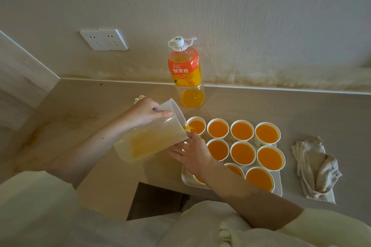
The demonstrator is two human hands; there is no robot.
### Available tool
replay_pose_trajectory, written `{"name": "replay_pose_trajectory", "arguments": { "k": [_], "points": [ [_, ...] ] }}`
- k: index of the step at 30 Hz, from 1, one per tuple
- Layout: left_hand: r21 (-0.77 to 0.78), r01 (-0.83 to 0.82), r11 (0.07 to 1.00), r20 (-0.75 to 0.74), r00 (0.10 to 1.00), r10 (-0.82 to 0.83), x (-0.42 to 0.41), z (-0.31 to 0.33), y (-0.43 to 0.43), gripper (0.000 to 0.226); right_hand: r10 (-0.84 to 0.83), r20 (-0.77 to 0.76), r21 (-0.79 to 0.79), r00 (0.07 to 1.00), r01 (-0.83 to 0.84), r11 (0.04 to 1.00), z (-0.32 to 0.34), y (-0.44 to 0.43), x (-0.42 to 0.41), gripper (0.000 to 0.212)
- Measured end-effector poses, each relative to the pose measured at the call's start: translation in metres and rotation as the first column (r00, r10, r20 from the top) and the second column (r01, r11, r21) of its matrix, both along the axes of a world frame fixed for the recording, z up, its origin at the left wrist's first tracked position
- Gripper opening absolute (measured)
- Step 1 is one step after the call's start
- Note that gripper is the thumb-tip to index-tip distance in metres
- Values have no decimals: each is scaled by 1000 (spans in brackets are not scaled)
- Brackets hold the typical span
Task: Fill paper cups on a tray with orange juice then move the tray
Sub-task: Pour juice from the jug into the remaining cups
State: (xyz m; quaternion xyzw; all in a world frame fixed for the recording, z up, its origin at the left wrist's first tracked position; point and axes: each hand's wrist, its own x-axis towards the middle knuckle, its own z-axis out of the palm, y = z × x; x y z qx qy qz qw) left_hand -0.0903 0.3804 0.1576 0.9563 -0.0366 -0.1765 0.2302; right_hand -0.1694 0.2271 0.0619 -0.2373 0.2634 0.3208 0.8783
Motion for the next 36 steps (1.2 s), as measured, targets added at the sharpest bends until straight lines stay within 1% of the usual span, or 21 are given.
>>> {"name": "replay_pose_trajectory", "arguments": {
  "k": [22,33,36],
  "points": [
    [11,-22,1000,-9,1000,22,-3,2,-1,57,9,25,-21,1000,-9,1000,-3,-1,-1,33],
    [11,-33,999,-11,999,33,-4,4,-3,57,18,34,-9,999,-18,1000,-2,-2,-2,26],
    [11,-29,1000,-8,1000,29,-4,4,-3,57,14,32,-10,999,-14,1000,-2,-1,-3,29]
  ]
}}
